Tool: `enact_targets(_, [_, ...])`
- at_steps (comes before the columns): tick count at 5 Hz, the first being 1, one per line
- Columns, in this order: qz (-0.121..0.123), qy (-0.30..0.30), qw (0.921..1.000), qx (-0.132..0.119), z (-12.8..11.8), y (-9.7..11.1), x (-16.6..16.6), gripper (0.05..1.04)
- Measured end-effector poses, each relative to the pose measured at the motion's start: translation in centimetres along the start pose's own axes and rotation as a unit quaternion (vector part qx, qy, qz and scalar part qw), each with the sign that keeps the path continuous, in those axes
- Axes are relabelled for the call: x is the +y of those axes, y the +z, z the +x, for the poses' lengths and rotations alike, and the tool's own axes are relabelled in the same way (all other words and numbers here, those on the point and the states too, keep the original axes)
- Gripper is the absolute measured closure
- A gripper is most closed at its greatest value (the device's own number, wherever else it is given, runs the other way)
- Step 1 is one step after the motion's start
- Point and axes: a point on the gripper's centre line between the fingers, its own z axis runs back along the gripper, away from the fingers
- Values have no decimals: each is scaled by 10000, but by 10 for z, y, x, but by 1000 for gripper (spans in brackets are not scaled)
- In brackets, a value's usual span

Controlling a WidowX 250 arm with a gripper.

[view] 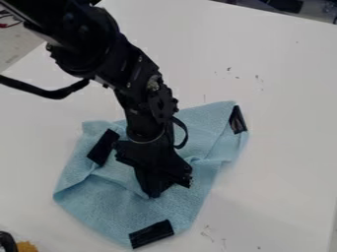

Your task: Unfold the cloth from bottom right to top left

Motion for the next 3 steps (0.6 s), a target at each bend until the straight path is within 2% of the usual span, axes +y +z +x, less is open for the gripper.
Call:
enact_targets(1, [209,43,9998,5,5,21,1,1028])
enact_targets(2, [345,75,9993,-107,16,45,0,1028])
enact_targets(3, [183,17,9992,-363,36,60,9,1028])
